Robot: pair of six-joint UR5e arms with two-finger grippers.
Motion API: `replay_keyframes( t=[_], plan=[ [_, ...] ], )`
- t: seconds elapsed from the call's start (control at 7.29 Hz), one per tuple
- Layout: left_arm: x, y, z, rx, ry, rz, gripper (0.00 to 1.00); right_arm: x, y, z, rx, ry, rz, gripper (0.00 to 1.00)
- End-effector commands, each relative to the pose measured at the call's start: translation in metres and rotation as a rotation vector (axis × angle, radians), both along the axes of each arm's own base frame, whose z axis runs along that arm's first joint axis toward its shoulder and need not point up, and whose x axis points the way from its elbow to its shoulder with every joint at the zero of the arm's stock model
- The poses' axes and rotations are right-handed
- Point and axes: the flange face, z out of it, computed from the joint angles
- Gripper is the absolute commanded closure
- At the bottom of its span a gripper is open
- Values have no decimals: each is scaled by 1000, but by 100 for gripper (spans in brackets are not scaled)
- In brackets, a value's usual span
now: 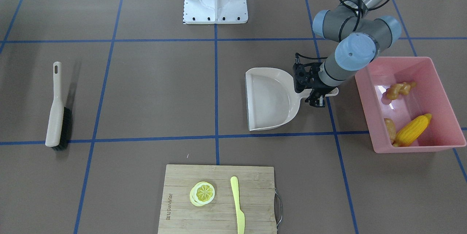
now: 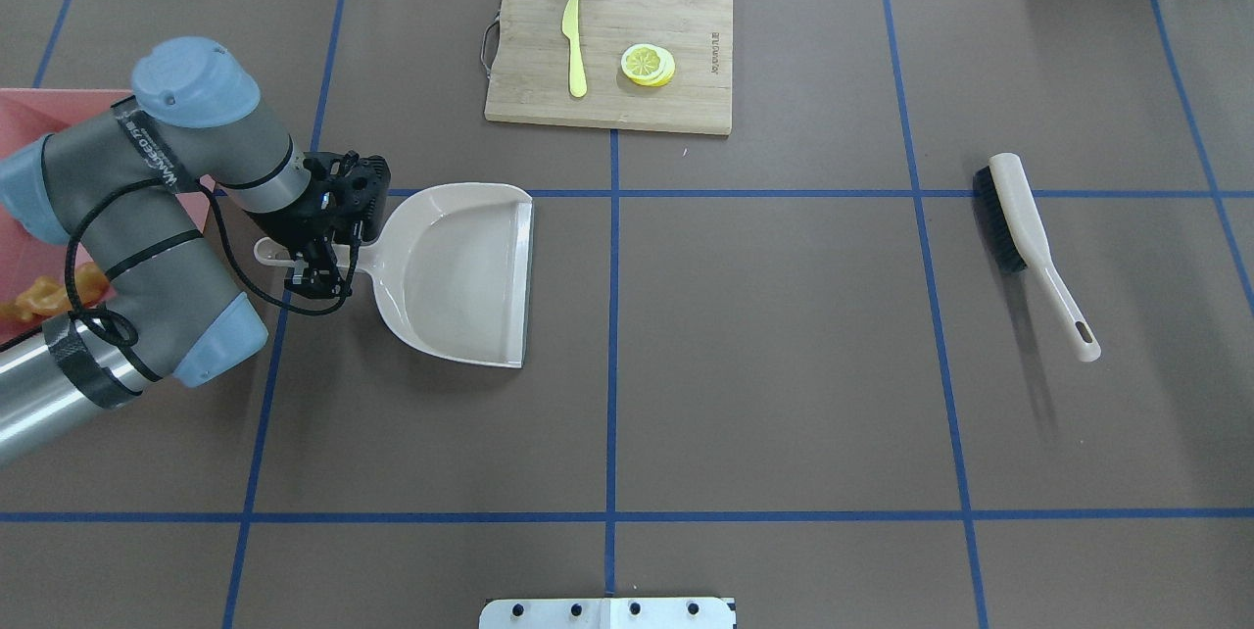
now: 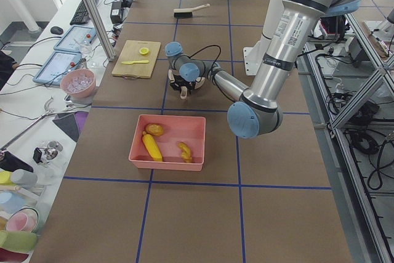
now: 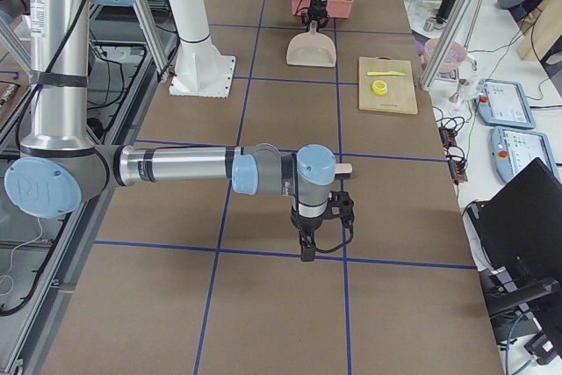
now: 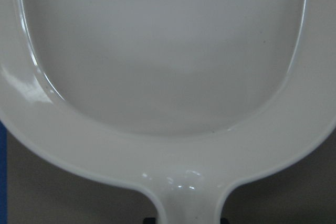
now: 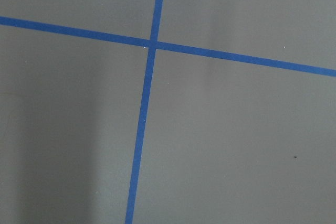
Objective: Sweep and dump trash into bin
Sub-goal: 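Bring the empty dustpan back and lower it onto the table with the left gripper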
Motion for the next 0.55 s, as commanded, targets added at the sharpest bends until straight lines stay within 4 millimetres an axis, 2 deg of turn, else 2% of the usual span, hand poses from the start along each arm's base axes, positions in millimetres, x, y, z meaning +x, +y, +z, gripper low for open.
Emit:
replay_keyframes(
  t=[0.0,0.41],
  plan=[
    [-16,-8,-8,3,12,-26,1,0,0,0,0,0,0,0],
    [-87,-50,-22,4,36,-142,1,0,0,0,0,0,0,0]
  ],
)
